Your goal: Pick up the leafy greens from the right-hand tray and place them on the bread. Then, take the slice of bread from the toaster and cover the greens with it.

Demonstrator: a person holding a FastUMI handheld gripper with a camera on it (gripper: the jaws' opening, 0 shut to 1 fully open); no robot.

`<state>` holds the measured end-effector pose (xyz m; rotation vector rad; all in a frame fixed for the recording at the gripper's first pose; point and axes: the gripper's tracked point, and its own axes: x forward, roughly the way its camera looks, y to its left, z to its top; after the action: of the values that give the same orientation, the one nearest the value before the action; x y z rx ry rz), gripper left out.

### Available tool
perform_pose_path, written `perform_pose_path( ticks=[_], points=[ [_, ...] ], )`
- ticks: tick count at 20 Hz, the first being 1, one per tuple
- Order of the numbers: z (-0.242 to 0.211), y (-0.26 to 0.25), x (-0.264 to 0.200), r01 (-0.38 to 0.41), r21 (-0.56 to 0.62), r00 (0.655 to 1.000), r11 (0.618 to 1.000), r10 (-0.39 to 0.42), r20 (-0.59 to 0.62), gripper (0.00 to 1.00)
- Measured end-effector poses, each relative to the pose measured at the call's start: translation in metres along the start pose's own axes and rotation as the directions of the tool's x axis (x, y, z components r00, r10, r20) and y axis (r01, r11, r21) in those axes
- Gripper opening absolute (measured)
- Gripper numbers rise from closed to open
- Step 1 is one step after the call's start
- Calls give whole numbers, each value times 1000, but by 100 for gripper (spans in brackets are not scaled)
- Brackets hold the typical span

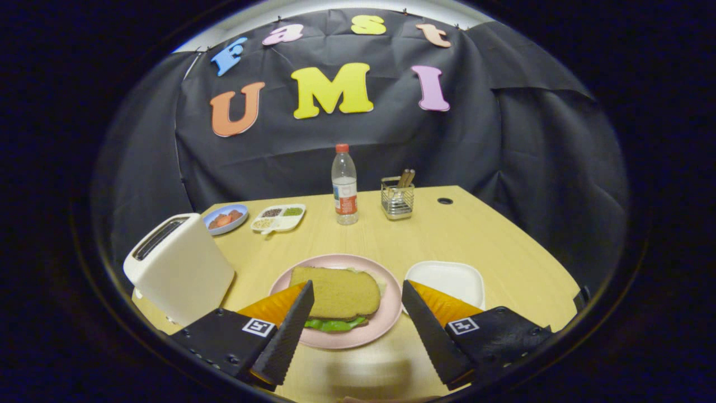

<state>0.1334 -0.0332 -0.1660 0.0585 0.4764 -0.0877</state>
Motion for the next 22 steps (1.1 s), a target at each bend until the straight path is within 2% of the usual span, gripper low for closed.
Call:
perform_pose_path(
  ticks=[2, 6, 10, 14, 16, 22],
  points=[
    [11, 2, -23, 9, 16, 999, 1000, -10, 46, 96],
    [40, 14, -83, 29, -34, 985, 999, -22, 171, 96],
    [70, 29, -150, 8, -38, 951, 999, 4, 310, 96],
    [93, 37, -214, 26, -83, 903, 996, 13, 430, 96],
    [99, 42, -242, 9, -71, 883, 997, 26, 468, 96],
    [121, 37, -304, -88, 6, 855, 996, 72, 514, 95]
  ],
)
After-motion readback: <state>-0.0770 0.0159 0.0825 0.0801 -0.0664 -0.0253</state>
